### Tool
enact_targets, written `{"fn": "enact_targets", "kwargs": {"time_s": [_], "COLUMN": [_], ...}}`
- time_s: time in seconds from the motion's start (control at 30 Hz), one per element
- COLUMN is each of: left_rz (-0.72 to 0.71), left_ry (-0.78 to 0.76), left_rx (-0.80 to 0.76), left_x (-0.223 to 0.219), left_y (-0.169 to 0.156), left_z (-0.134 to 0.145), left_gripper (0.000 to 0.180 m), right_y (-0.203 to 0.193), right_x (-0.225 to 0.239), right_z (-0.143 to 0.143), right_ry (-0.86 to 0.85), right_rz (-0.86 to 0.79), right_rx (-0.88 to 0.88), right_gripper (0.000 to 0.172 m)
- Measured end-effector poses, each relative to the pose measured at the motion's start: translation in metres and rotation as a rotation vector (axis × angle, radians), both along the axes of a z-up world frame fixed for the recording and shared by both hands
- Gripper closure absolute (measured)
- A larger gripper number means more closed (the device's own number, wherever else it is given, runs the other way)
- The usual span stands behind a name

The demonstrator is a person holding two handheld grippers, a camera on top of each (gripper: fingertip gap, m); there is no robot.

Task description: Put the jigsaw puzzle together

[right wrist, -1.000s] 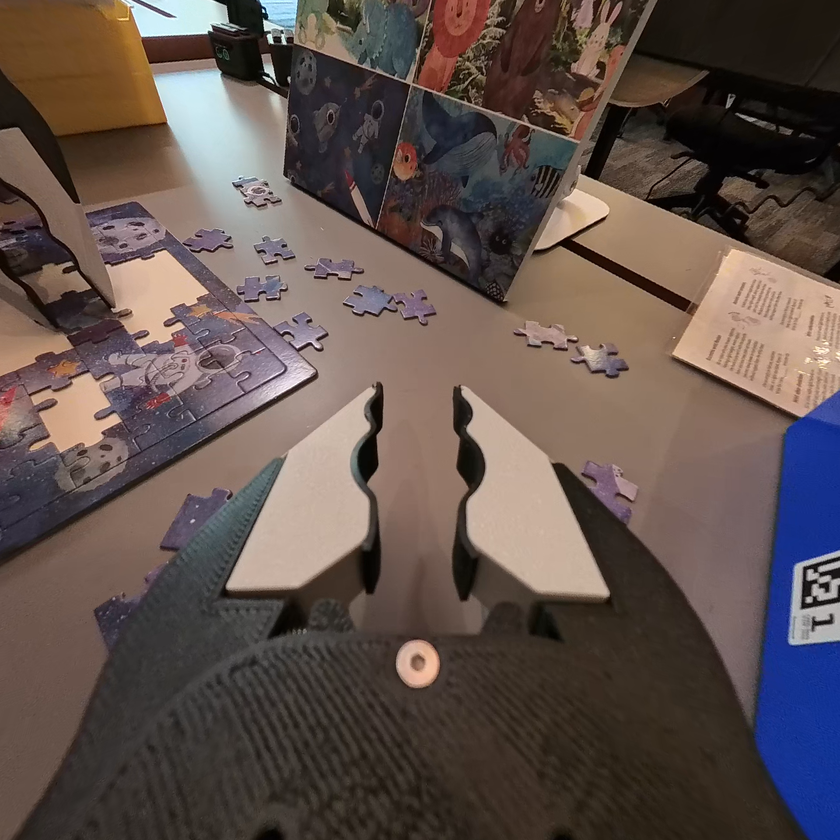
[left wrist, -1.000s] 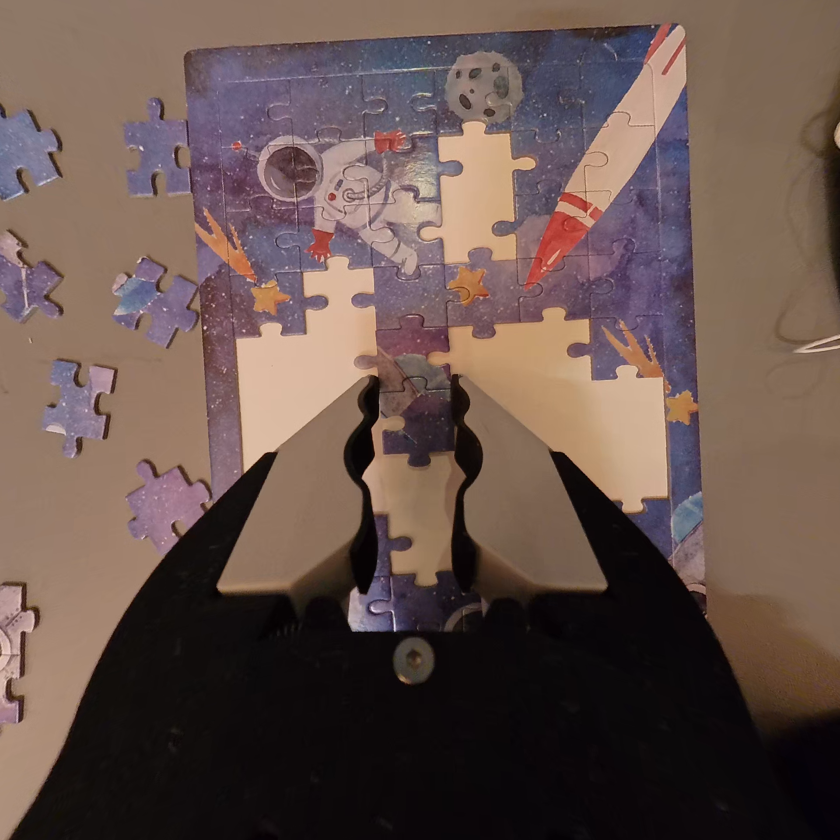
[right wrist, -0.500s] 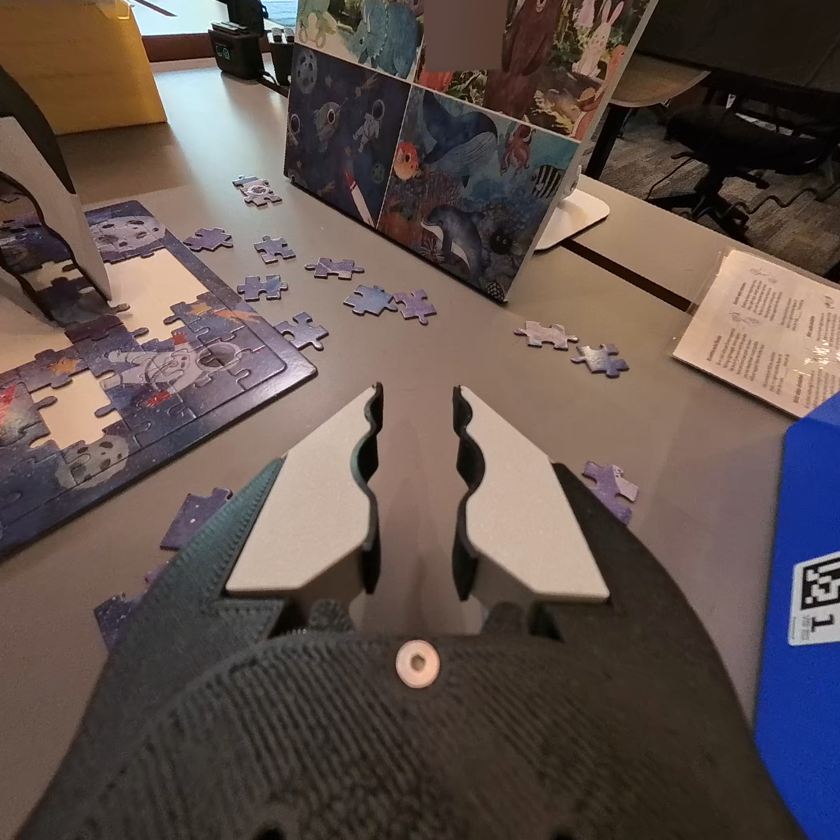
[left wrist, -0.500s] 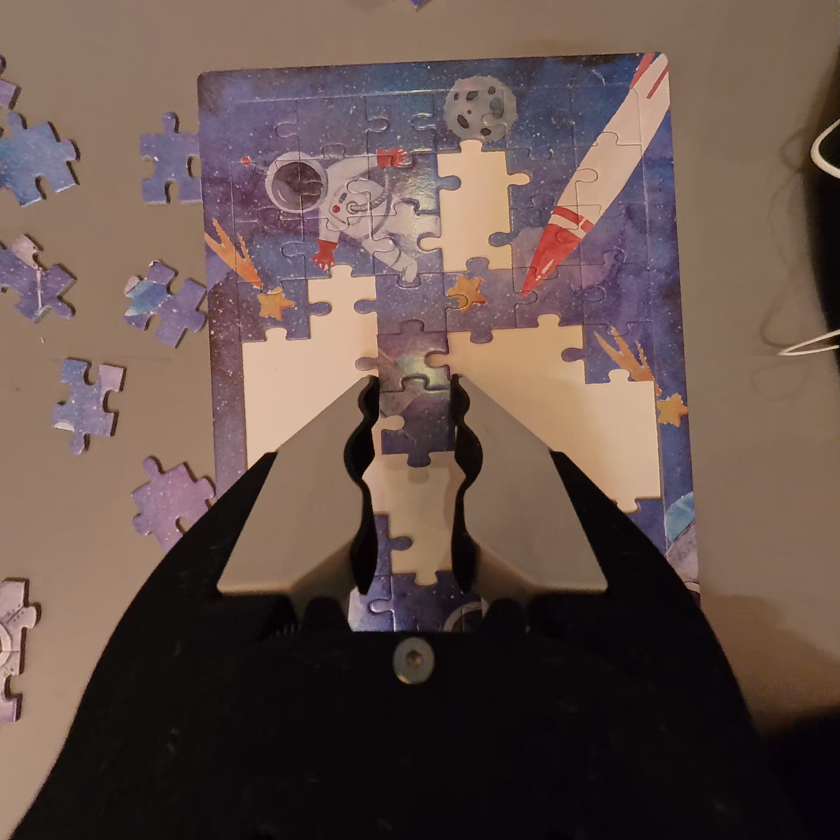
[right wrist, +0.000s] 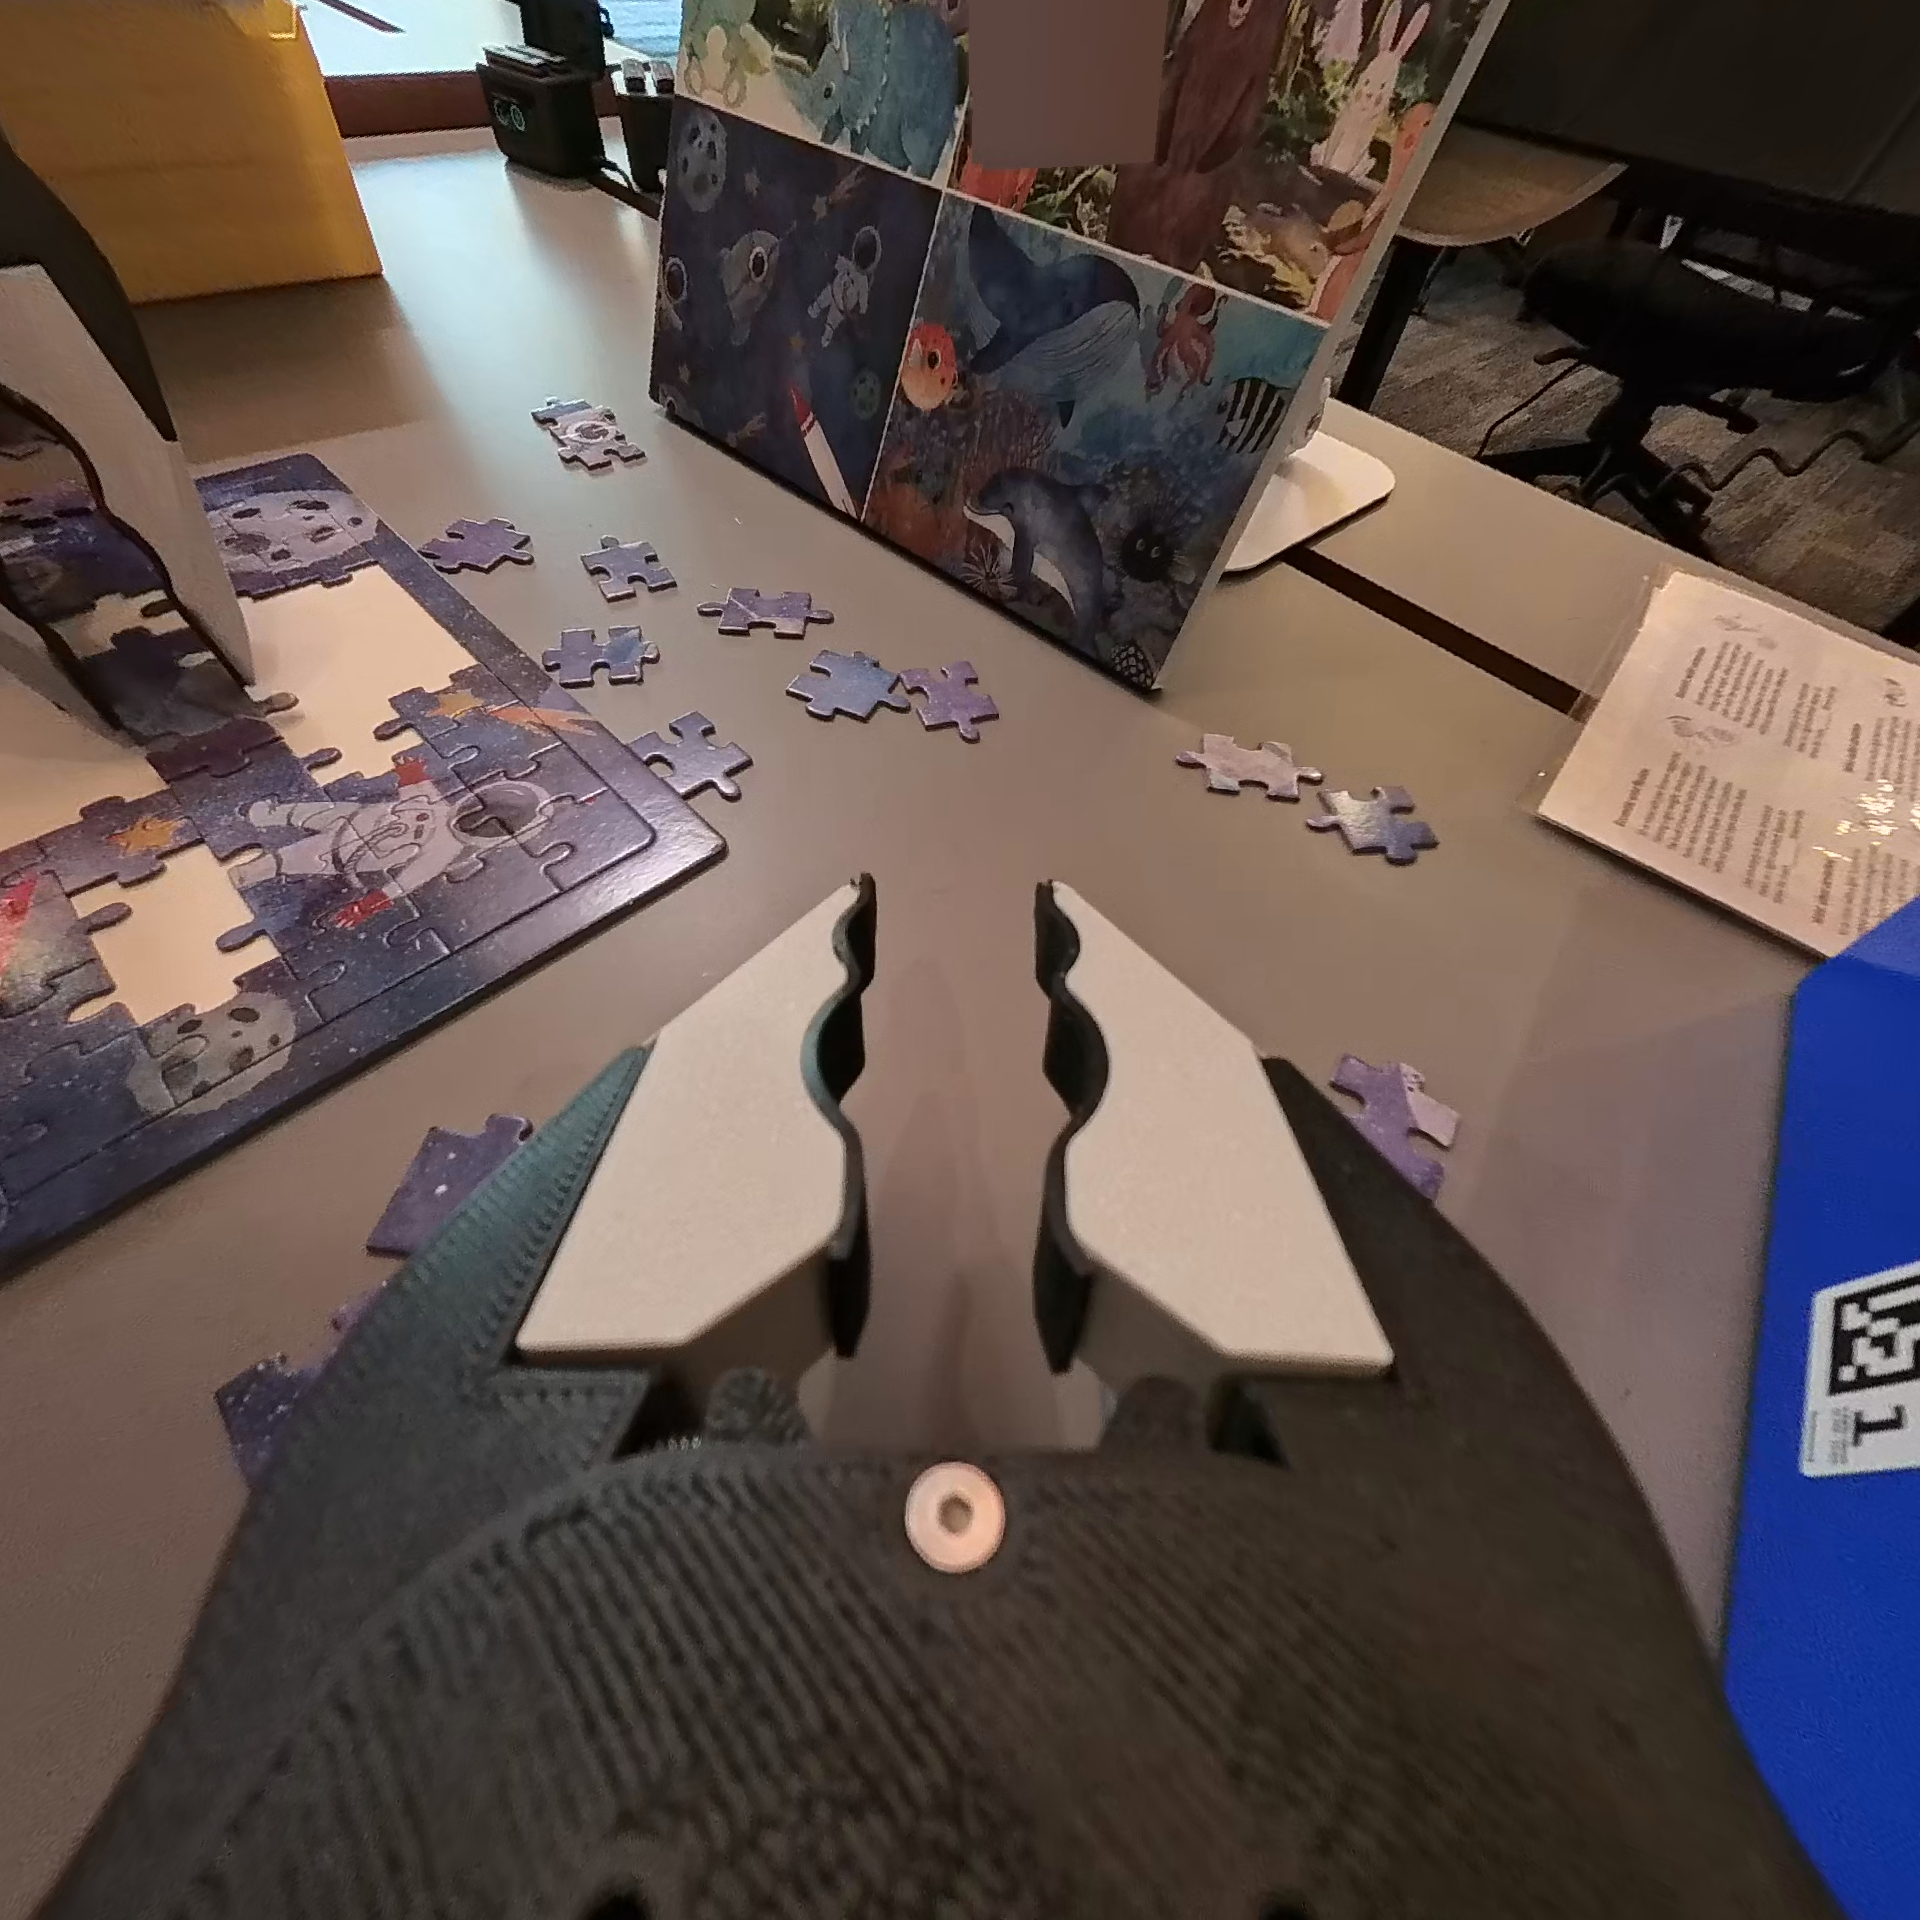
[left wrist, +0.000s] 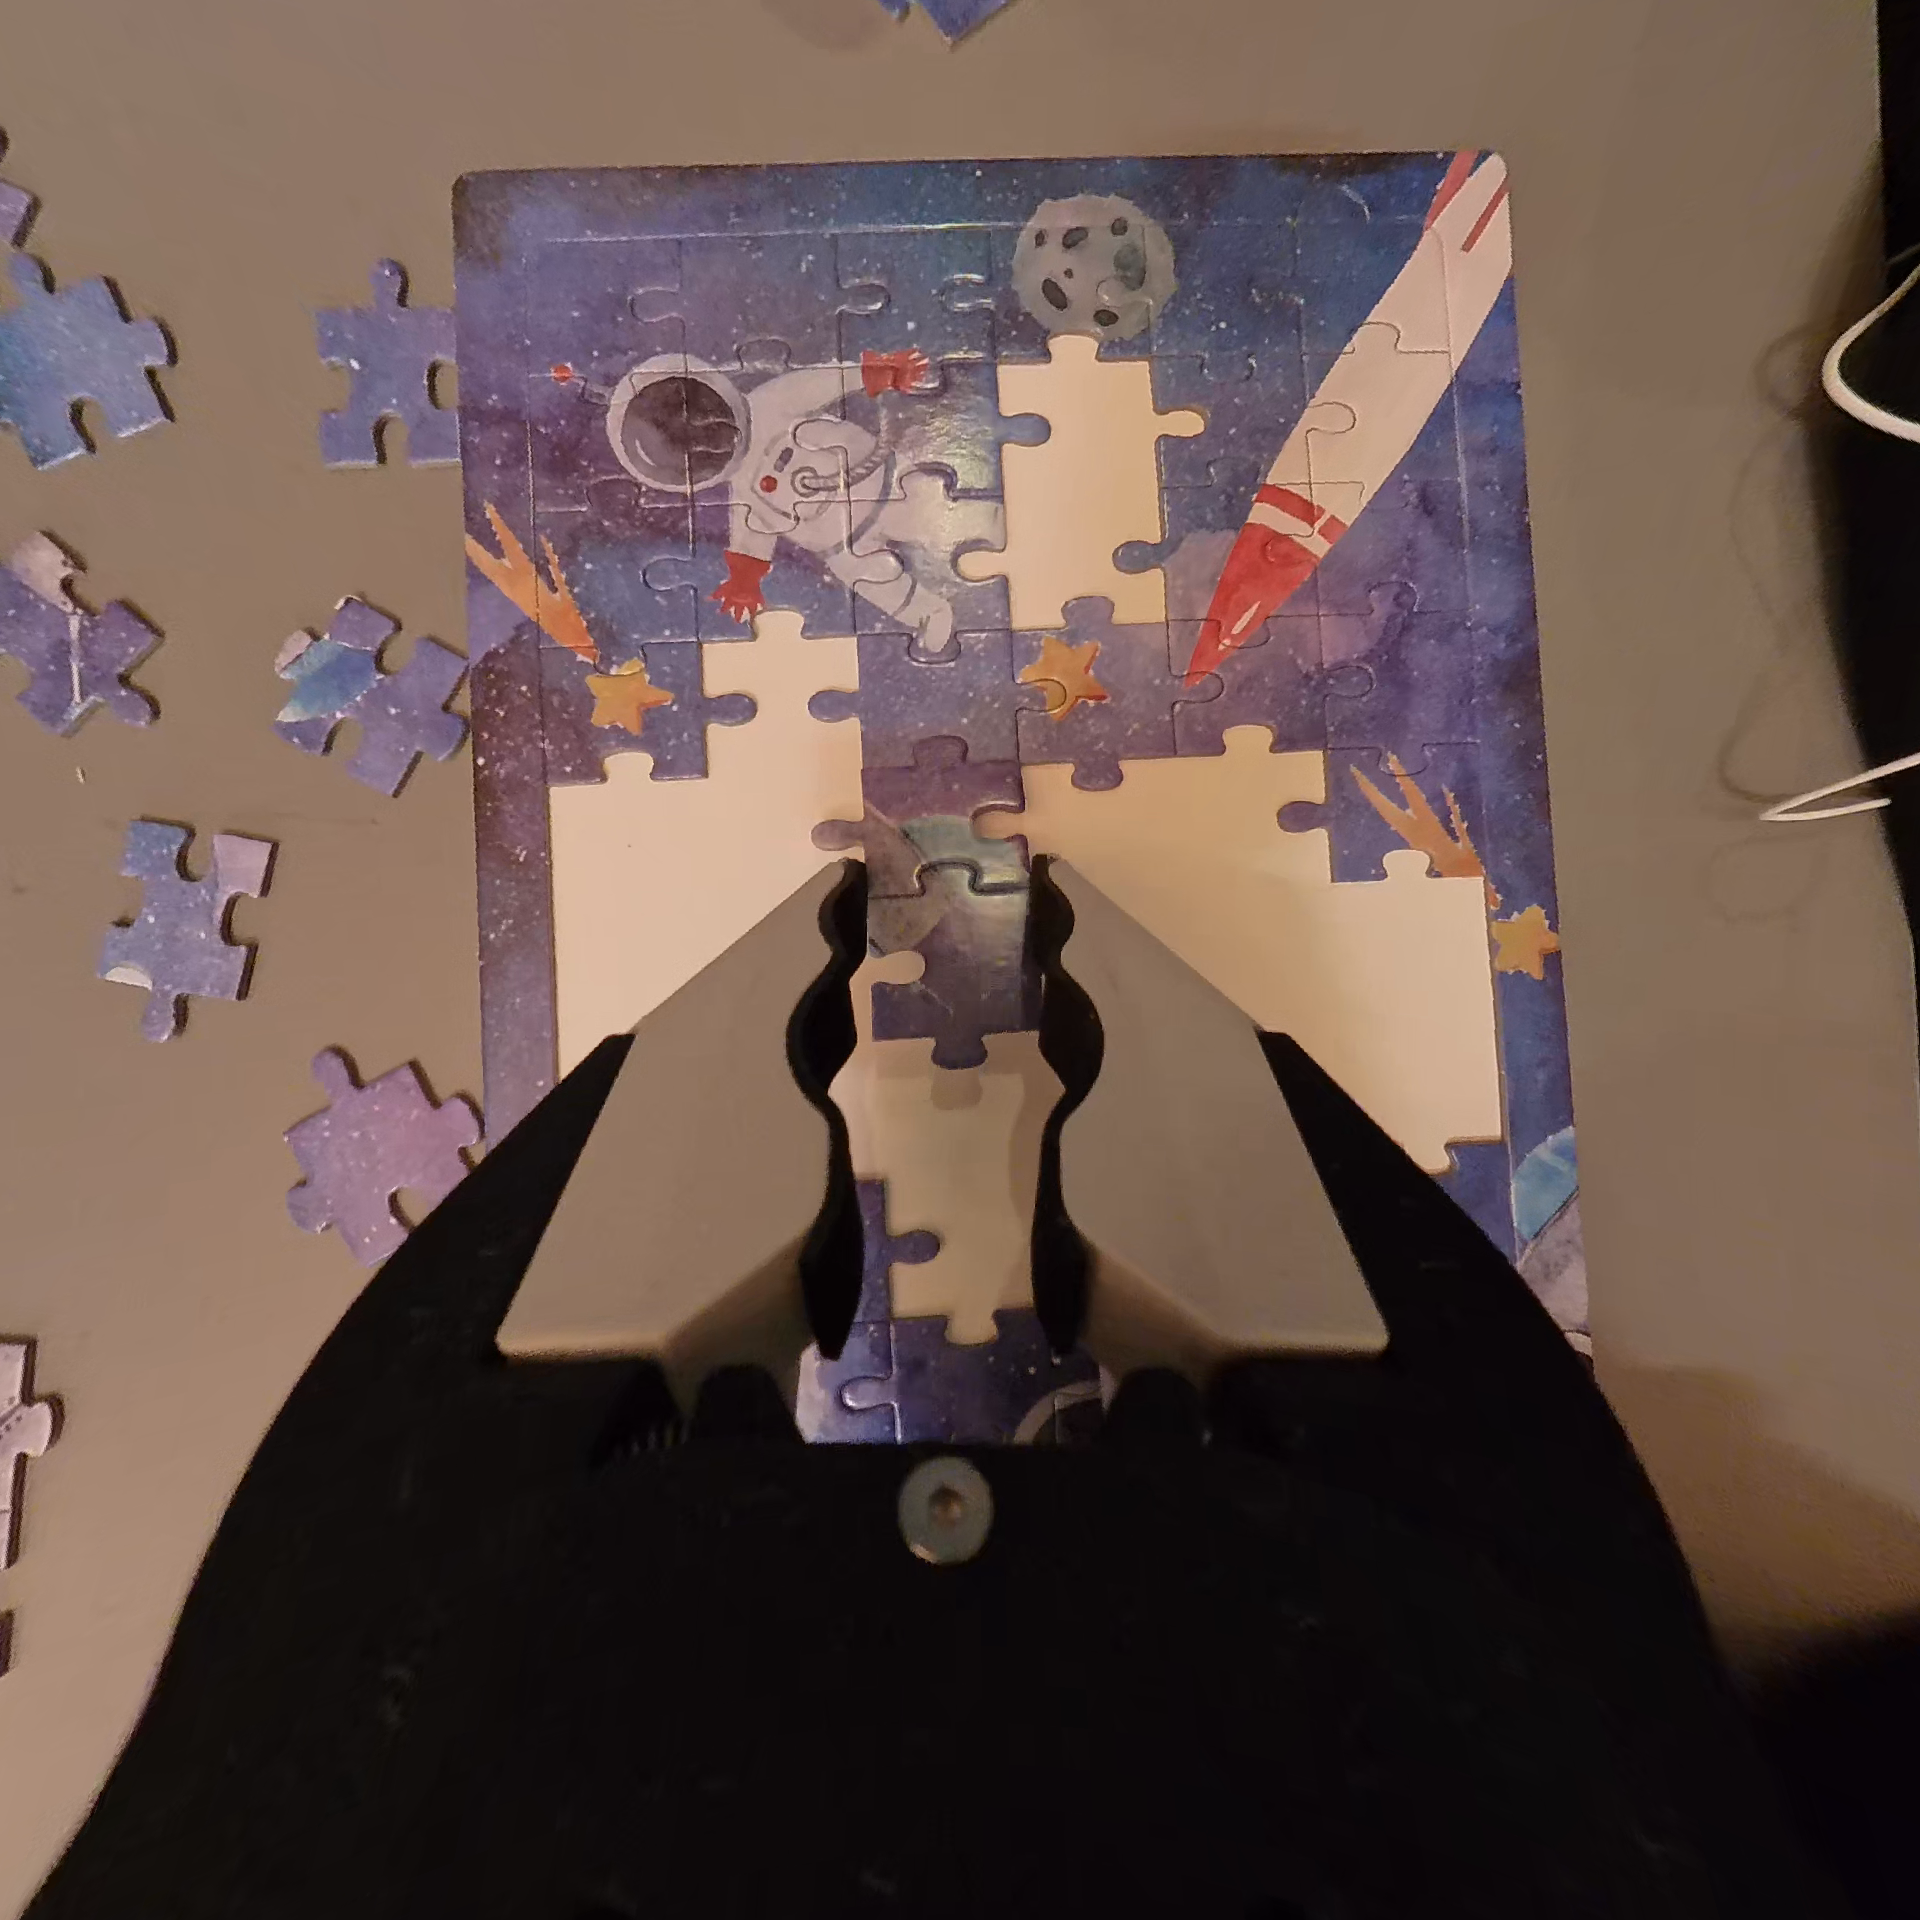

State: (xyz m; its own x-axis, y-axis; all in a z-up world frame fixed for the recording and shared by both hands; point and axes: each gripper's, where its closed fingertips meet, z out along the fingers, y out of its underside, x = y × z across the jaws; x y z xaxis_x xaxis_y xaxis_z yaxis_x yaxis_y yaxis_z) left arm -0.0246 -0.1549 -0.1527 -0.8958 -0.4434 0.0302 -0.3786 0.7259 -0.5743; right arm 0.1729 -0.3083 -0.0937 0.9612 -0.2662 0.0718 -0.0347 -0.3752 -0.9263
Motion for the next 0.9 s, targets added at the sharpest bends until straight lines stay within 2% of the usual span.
{"fn": "enact_targets", "kwargs": {"time_s": [0.9], "left_rz": [0.008], "left_ry": [-0.017], "left_rx": [-0.08], "left_x": [0.002], "left_y": [-0.005], "left_z": [0.013], "left_gripper": [0.15], "right_y": [0.0], "right_x": [0.0], "right_z": [0.001], "right_ry": [-0.006], "right_rz": [-0.001], "right_rx": [0.001], "right_gripper": [0.143]}}
